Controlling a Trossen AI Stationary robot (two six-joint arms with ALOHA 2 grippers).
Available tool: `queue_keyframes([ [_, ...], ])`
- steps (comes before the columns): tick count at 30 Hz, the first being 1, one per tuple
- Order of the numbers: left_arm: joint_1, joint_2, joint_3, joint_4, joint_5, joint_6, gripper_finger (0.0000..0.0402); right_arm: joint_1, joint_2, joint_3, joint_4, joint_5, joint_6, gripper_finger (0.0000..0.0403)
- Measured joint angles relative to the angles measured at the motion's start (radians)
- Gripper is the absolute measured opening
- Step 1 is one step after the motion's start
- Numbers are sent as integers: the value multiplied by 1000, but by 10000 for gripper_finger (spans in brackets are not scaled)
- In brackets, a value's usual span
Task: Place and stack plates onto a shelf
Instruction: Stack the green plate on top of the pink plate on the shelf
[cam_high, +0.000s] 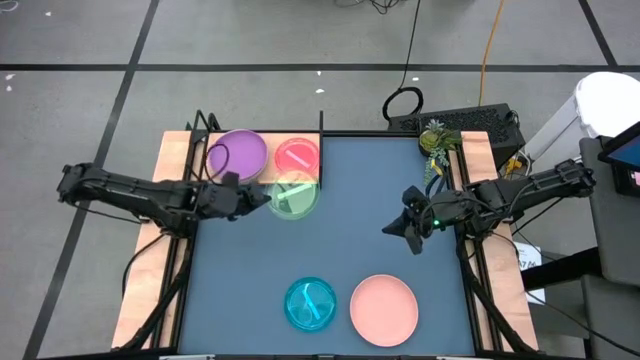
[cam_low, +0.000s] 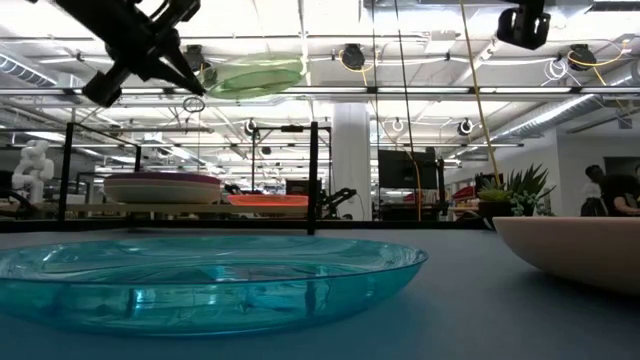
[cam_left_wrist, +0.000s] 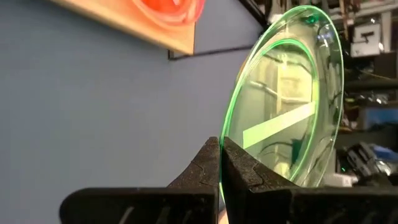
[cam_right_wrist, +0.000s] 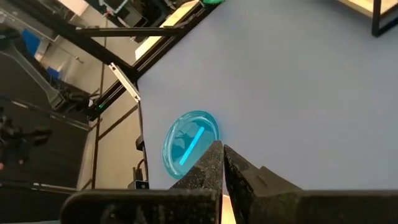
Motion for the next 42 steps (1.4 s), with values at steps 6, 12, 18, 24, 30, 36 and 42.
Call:
queue_keyframes([
  [6,77,0,68,-120,-6,-26,1,0,0,0,1,-4,-67,0],
  [12,153,7,68,-138,-88,-103,1,0,-1,0,31,-4,-119,0],
  [18,242,40,68,-141,-174,-90,1,-3,-27,0,45,47,-165,0],
  [24,308,138,68,-58,-175,-62,1,-27,-64,0,56,77,-254,0],
  [30,332,249,68,80,-179,-59,1,-45,-96,0,55,76,-271,0],
  [36,338,334,68,108,-188,-96,1,-47,-106,0,56,75,-286,0],
  [42,284,392,83,252,-229,-202,1,-47,-105,0,56,77,-300,0],
])
